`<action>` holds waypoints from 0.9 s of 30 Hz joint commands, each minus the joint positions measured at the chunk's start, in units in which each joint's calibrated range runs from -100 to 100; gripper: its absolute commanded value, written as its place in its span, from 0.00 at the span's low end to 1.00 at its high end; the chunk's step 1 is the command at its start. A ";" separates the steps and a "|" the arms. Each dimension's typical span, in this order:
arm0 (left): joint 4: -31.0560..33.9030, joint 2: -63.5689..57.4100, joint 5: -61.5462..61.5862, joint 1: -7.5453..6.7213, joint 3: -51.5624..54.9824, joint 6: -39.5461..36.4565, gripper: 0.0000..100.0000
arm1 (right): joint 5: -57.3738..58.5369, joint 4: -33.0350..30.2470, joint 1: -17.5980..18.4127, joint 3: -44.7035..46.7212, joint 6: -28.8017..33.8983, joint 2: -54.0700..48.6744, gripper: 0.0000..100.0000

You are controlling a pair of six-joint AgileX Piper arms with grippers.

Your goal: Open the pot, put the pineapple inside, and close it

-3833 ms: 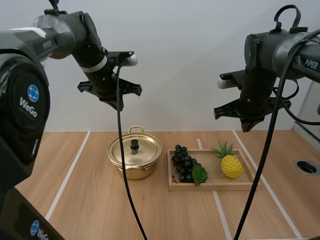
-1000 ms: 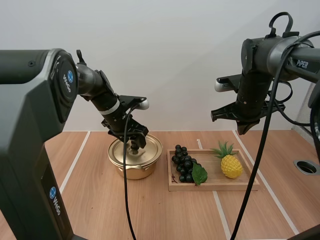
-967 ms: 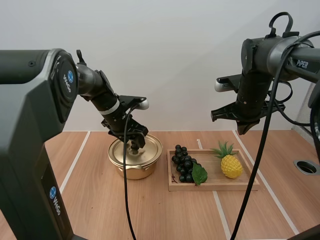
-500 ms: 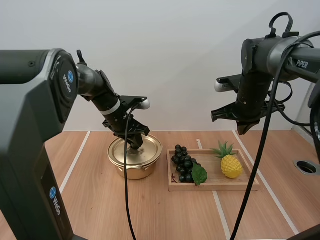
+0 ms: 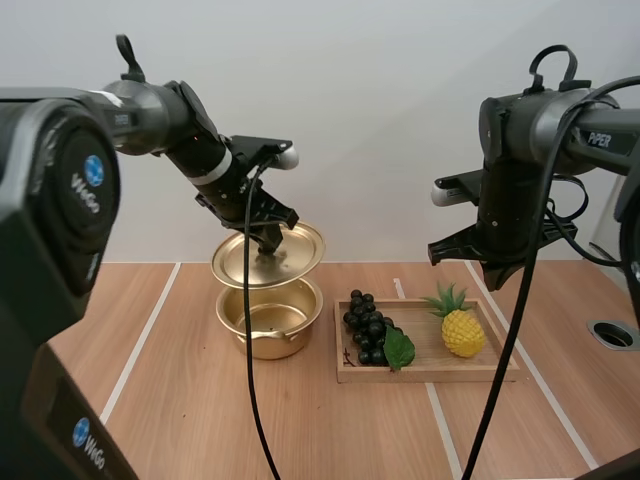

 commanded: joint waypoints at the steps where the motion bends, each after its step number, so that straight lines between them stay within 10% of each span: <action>1: 0.27 -4.97 0.37 -0.07 -0.58 -0.78 0.00 | -1.28 -3.17 -0.27 0.67 -0.29 -0.39 0.00; 27: 4.55 -19.91 4.01 -0.07 -0.58 -2.71 0.00 | -3.07 -3.61 -0.27 0.67 2.55 -0.39 0.00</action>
